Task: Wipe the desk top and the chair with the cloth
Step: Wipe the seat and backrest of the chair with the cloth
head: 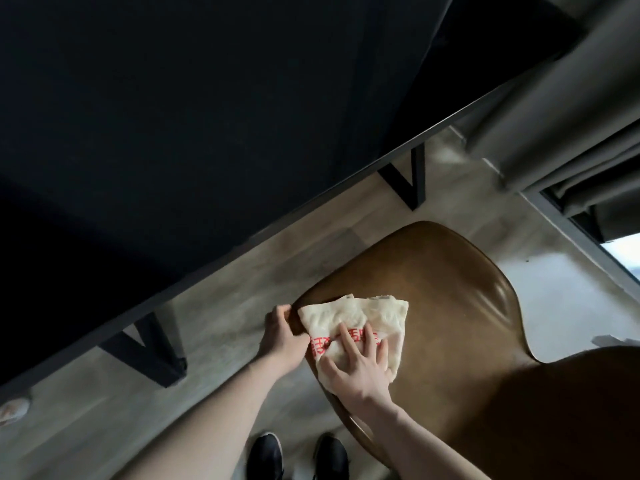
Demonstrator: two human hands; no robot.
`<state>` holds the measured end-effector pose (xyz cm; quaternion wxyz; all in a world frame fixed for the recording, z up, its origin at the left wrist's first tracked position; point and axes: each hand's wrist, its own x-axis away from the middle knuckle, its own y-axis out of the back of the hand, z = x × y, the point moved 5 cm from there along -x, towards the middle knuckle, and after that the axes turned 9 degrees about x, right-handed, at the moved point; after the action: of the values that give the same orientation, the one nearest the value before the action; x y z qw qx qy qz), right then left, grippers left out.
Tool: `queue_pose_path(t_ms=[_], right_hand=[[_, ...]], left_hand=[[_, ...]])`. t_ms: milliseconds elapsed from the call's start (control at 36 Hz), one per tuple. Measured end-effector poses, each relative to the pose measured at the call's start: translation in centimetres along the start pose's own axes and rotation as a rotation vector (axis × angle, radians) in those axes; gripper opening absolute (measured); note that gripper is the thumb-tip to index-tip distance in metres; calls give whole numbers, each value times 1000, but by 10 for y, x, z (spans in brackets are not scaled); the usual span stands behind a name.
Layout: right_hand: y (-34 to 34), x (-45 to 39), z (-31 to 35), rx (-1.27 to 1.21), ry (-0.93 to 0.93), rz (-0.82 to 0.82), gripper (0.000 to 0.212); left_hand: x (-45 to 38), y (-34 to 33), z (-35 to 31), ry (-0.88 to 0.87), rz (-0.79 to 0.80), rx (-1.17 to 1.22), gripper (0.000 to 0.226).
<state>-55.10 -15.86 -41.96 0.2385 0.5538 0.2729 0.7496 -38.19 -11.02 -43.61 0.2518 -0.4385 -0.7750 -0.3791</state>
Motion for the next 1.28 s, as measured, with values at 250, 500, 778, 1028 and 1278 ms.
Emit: queue_pose_path(t_ms=[250, 500, 778, 1028, 1278], right_hand=[[-8, -6, -12, -6, 91, -33, 73], [-2, -24, -21, 176, 346, -57, 83], [-17, -25, -4, 297, 555, -175, 84], [-39, 12, 28, 604, 622, -47, 81], [-77, 93, -25, 639, 583, -87, 72]], left_hand=[[-2, -26, 22, 199, -17, 248, 51], [9, -24, 41, 188, -163, 383, 34], [19, -18, 88, 103, -280, 575, 21], [65, -22, 148, -22, -364, 756, 15], [136, -59, 199, -60, -389, 938, 11]])
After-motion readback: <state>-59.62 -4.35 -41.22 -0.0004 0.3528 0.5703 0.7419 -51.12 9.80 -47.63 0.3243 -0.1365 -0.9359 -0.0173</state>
